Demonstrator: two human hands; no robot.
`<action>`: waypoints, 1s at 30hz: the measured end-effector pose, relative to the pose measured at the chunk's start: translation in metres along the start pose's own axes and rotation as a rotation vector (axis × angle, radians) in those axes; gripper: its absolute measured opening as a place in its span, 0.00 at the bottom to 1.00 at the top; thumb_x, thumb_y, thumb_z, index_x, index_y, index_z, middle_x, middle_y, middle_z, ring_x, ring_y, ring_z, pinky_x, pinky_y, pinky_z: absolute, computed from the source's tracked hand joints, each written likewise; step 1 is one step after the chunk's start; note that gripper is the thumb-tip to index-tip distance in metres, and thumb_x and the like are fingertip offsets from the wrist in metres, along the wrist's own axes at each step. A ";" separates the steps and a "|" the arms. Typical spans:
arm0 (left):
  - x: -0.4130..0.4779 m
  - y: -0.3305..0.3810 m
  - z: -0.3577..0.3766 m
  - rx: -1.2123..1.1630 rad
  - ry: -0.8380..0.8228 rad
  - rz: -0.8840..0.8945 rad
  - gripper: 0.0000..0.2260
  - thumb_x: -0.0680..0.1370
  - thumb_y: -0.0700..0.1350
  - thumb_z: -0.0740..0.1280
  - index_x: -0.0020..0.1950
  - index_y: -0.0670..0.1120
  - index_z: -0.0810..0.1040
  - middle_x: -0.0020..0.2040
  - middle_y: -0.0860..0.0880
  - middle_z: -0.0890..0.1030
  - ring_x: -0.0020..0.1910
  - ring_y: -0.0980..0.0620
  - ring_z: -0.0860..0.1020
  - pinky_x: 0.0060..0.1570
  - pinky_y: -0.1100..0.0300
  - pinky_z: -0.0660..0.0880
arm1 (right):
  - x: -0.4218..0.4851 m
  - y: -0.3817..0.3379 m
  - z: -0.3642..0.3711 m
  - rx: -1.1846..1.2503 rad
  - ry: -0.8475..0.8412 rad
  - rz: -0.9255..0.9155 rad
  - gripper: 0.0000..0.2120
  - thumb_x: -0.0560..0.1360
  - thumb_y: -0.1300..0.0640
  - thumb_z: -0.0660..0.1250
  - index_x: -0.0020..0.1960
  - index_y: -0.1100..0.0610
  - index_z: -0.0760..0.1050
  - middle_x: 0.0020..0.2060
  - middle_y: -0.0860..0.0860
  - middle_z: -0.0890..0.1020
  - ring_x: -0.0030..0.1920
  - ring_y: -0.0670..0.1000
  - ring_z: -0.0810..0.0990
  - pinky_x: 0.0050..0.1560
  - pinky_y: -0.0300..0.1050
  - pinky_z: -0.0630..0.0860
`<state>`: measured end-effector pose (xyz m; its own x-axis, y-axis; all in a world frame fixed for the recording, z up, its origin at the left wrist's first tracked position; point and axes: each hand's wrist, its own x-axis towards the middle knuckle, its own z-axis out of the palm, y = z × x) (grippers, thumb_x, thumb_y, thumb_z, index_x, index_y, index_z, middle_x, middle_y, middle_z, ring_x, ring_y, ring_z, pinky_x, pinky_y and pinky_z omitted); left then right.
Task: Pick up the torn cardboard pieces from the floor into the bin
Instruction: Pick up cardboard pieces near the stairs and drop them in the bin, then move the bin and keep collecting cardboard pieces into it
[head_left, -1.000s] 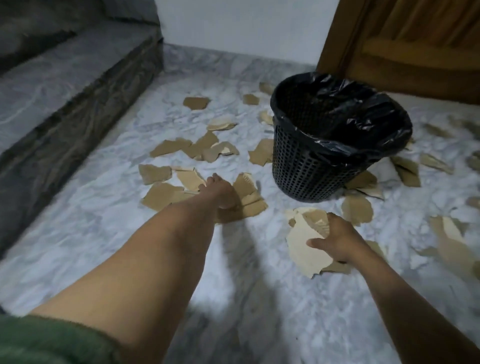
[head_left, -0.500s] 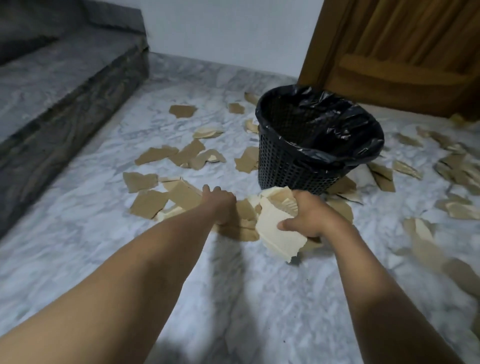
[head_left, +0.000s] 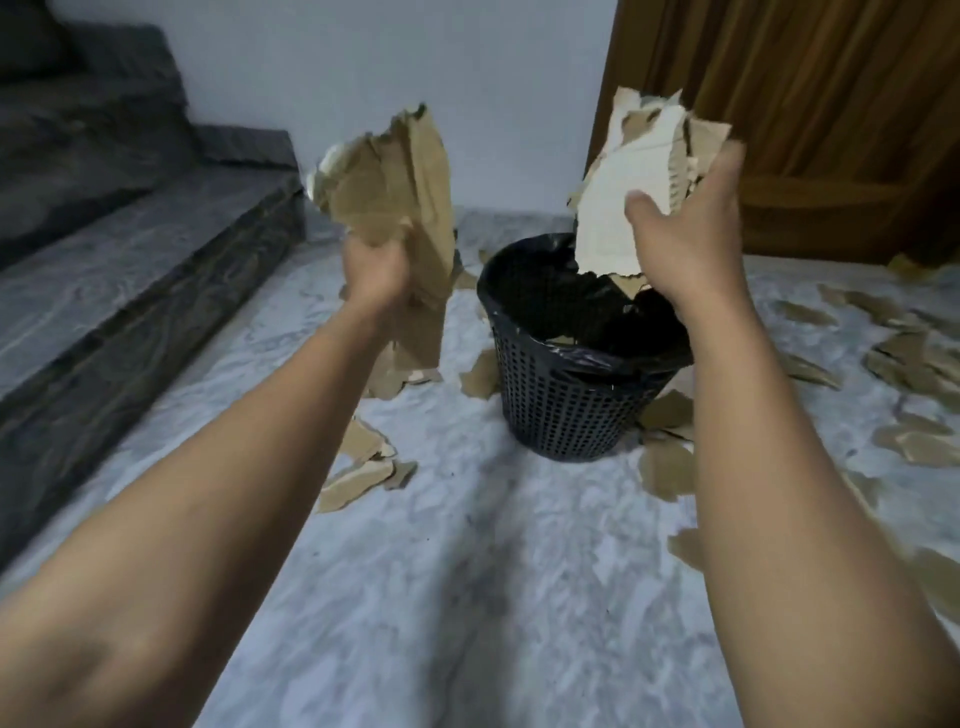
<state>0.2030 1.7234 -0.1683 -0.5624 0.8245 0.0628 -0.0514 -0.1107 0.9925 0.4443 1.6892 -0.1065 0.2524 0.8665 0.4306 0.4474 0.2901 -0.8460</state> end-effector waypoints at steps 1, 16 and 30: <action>-0.003 0.012 0.017 -0.089 -0.043 0.005 0.18 0.77 0.51 0.69 0.64 0.44 0.77 0.58 0.48 0.82 0.57 0.47 0.80 0.60 0.51 0.77 | 0.003 0.001 -0.003 0.028 0.068 -0.003 0.34 0.76 0.57 0.65 0.77 0.54 0.52 0.64 0.43 0.72 0.56 0.42 0.76 0.56 0.41 0.75; -0.043 -0.012 0.108 0.786 -0.609 0.118 0.14 0.76 0.53 0.72 0.49 0.41 0.81 0.43 0.45 0.81 0.43 0.46 0.79 0.47 0.53 0.77 | 0.008 0.105 -0.013 -0.475 -0.063 0.206 0.27 0.71 0.50 0.76 0.67 0.57 0.74 0.62 0.56 0.78 0.63 0.58 0.77 0.60 0.52 0.76; -0.008 0.006 0.037 0.665 -0.564 -0.069 0.05 0.81 0.41 0.63 0.46 0.41 0.74 0.49 0.39 0.83 0.46 0.41 0.84 0.45 0.48 0.83 | 0.013 0.078 0.008 0.272 -0.233 0.782 0.06 0.82 0.64 0.57 0.48 0.59 0.72 0.40 0.56 0.79 0.39 0.52 0.80 0.24 0.46 0.80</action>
<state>0.2371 1.7366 -0.1585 -0.0744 0.9884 -0.1323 0.5209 0.1516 0.8400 0.4759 1.7259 -0.1697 0.2062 0.9107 -0.3580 -0.0100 -0.3639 -0.9314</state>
